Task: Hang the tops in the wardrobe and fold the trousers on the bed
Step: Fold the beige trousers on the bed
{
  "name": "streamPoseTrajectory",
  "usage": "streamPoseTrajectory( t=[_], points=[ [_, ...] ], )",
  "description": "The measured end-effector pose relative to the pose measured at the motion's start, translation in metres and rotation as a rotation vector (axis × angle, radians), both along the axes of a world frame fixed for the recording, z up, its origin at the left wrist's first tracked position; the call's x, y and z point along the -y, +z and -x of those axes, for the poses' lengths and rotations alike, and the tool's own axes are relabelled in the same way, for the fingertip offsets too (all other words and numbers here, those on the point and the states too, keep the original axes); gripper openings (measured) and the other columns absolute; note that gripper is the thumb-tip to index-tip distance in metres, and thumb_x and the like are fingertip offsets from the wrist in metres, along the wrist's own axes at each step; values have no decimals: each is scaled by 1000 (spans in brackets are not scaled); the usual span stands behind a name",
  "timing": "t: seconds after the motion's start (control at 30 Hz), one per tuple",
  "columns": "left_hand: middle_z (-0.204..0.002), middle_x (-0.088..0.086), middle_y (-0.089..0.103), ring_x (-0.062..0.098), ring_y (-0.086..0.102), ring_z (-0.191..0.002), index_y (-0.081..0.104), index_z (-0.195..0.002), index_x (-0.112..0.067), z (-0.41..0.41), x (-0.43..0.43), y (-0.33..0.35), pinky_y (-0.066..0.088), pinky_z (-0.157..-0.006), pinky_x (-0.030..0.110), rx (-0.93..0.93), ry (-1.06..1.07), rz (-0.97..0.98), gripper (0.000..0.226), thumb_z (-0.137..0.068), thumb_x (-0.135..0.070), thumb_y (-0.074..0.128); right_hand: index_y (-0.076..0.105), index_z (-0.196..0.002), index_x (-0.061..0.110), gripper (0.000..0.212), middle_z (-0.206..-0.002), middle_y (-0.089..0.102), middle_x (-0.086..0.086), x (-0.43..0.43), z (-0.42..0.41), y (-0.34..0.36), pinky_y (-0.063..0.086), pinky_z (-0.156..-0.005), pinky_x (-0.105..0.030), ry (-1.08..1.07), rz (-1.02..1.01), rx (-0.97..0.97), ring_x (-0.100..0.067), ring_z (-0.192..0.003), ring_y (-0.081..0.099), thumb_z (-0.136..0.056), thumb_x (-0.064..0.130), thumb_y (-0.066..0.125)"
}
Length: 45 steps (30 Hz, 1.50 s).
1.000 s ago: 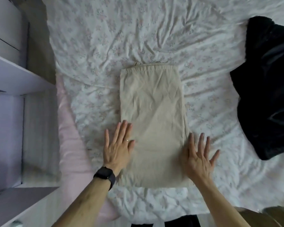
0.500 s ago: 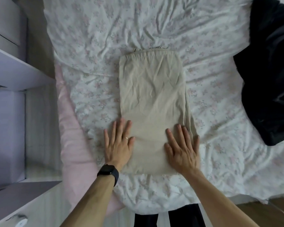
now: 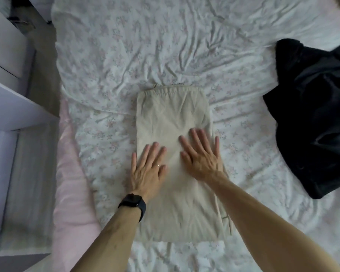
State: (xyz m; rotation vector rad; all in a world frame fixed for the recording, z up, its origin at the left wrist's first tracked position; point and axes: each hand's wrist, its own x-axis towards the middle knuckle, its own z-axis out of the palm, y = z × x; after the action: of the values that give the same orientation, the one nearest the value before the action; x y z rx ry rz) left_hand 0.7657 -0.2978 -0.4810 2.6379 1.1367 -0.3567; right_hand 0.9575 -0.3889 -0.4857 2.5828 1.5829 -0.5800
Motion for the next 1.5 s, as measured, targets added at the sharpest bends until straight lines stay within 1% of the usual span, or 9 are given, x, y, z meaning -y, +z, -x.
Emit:
streamPoseTrajectory(
  t=[0.13,0.27,0.37,0.47,0.67,0.87,1.07,1.2,1.5],
  points=[
    [-161,-18,-30,6,-30,-147,-21,-154,-37,14,-21,-10,-18,-121,47,-40,111,17,58,-105,-51,8,-19,-152,53,61,-165,-27,6,26,-52,-17,-34,-109,-56,-272,236,78,-23,-145,-40,-94,70,-8],
    [-168,-6,-14,13,-13,-155,-15,-157,-33,22,-12,7,-4,-125,50,-10,298,165,60,-105,-51,10,-17,-156,45,67,-166,-25,1,54,-51,5,-26,-114,-60,-365,275,44,-23,-147,-35,-92,68,-12],
    [-169,5,12,23,17,-153,-2,-162,-26,39,16,25,22,-121,45,55,368,212,67,-106,-51,24,-4,-160,37,73,-170,-6,0,79,-23,28,-14,-121,-54,-462,132,-57,-20,-155,-17,-95,70,1],
    [-156,10,36,29,44,-136,21,-159,-17,65,54,41,46,-102,43,85,524,302,70,-102,-53,40,18,-158,27,77,-163,26,-6,117,19,48,25,-119,-49,-645,41,-201,-28,-149,23,-95,70,27],
    [-104,-4,65,23,65,-101,60,-115,-15,100,107,50,49,-74,30,316,1042,724,52,-88,-58,68,49,-137,17,71,-121,65,-7,194,88,52,51,-89,-40,-1065,-1,-670,-27,-107,63,-88,68,58],
    [-119,5,71,25,71,-101,63,-127,-14,117,117,29,55,-95,44,457,1131,808,51,-92,-51,67,59,-113,12,40,-98,72,-11,211,99,33,60,-72,-42,-1266,-267,-934,-28,-86,72,-95,48,63],
    [-110,2,71,19,74,-78,61,-124,-13,108,135,48,49,-61,29,569,1183,725,41,-98,-45,61,51,-116,18,48,-109,66,0,218,83,45,60,-74,-39,-1183,-341,-1092,-20,-84,76,-91,57,66],
    [-98,9,74,5,68,-55,56,-112,-14,105,138,68,43,-47,18,575,1177,655,38,-98,-49,58,59,-101,9,34,-88,72,-10,216,79,56,60,-77,-46,-971,-218,-881,-18,-68,72,-95,42,66],
    [-103,8,71,15,72,-57,62,-112,-8,139,210,116,45,-50,25,401,1228,666,36,-98,-40,52,60,-83,10,31,-65,63,-5,284,89,107,42,-55,-33,-895,-210,-731,-21,-57,55,-99,36,59]
  ],
)
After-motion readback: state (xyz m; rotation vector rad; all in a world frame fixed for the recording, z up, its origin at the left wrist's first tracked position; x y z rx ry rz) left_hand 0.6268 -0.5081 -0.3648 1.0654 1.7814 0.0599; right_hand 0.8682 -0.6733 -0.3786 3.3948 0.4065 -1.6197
